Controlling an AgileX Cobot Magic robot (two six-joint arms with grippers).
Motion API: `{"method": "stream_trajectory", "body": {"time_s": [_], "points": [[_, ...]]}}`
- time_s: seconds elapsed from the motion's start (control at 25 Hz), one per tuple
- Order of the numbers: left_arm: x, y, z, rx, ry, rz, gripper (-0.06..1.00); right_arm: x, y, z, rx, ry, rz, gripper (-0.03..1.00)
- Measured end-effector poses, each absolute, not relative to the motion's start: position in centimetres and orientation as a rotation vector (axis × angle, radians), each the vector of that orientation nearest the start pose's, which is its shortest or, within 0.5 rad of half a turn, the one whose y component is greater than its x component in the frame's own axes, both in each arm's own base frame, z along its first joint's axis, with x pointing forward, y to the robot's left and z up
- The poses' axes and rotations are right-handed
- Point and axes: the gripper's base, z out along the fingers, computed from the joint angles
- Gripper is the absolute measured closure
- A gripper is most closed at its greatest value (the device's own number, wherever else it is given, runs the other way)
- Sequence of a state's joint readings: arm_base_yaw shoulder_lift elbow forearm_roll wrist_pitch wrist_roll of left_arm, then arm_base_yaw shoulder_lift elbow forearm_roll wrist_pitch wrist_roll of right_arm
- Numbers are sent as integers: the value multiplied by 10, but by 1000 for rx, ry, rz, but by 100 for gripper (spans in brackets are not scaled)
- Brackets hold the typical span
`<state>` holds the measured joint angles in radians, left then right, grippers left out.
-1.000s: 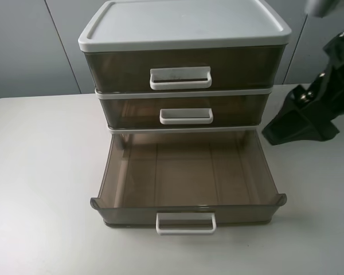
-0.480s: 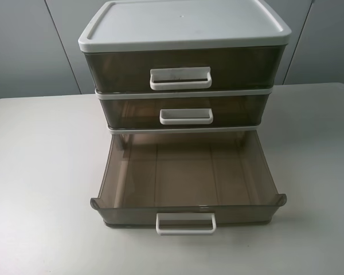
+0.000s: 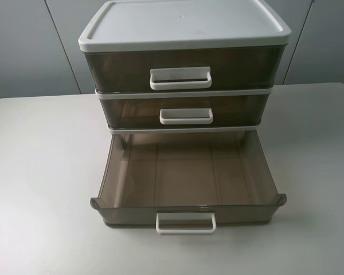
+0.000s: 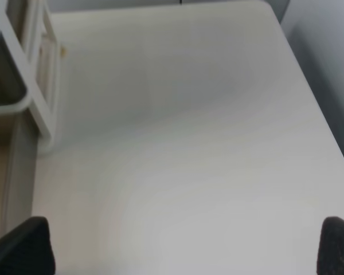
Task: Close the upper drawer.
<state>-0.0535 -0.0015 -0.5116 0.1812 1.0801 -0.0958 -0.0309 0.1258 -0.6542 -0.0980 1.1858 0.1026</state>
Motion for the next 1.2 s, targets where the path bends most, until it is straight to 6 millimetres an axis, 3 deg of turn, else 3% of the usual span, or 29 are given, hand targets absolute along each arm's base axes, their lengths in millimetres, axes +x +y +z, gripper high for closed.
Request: {"method": "stream_trajectory", "body": {"time_s": [0.24,0.44,1.2], "points": [[-7,15,280,-55,2039,124,20,-8,-2,277,114,2089,0,27],[-7,15,280,-55,2039,124,20,-7,3,277,12,2075,20,27],[-7,15,280,-55,2039,124,20,-7,3,278,8,2071,15,27]]}}
